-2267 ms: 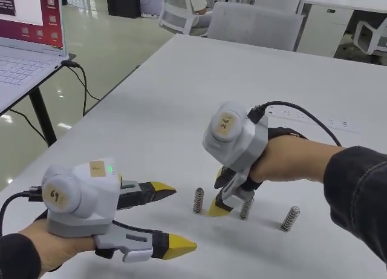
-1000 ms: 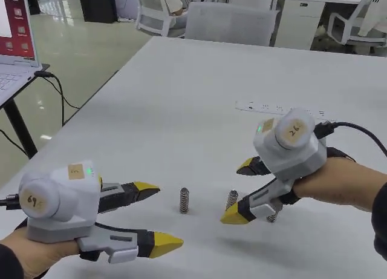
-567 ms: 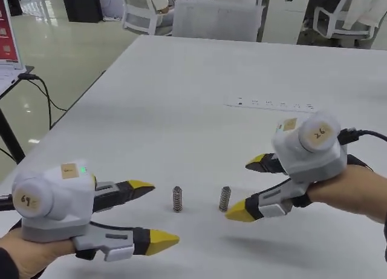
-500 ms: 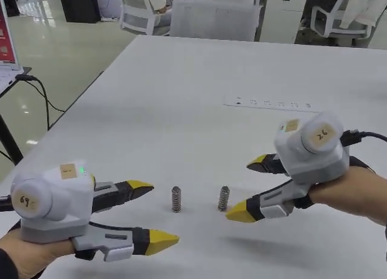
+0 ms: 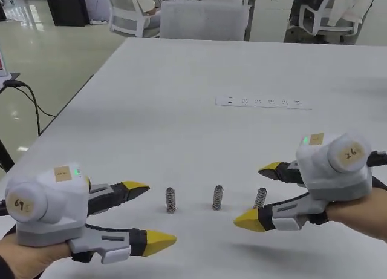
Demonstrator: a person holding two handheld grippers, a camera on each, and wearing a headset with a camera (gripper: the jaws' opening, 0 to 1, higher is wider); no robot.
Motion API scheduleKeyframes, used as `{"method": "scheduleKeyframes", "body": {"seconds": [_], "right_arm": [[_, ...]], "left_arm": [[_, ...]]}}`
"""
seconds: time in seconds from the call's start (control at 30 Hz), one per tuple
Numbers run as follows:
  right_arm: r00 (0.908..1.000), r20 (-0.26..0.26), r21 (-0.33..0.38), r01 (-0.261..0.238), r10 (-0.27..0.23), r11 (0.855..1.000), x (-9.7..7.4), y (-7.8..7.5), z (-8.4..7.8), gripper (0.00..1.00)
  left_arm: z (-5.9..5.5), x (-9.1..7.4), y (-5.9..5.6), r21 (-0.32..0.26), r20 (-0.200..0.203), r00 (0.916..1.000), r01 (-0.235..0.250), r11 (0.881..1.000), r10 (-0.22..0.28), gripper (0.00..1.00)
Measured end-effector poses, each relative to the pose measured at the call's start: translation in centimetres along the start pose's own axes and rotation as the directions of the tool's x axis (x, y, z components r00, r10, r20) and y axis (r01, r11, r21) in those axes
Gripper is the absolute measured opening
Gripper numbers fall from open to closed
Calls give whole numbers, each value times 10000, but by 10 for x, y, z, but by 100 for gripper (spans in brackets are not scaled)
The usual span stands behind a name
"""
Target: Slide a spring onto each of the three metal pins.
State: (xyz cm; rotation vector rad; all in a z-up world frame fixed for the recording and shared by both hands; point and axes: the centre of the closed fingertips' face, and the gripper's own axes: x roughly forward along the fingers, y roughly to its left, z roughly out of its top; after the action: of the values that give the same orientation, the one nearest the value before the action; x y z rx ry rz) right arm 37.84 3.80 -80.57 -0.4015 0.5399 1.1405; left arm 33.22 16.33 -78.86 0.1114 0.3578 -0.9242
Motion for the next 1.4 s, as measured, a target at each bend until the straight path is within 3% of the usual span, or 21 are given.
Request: {"method": "scheduleKeyframes", "body": {"seconds": [0.5,1.4], "right_arm": [[9960,819,116,354,-363,9993,-15,6,-11,75],[9837,1548,272,881,-912,9957,-21,17,-22,86]], "left_arm": [[-4,-3,2,-165,79,9998,-170,9997,171,65],[-10,-9,3,-759,428,9961,-733,9944,767,69]]}}
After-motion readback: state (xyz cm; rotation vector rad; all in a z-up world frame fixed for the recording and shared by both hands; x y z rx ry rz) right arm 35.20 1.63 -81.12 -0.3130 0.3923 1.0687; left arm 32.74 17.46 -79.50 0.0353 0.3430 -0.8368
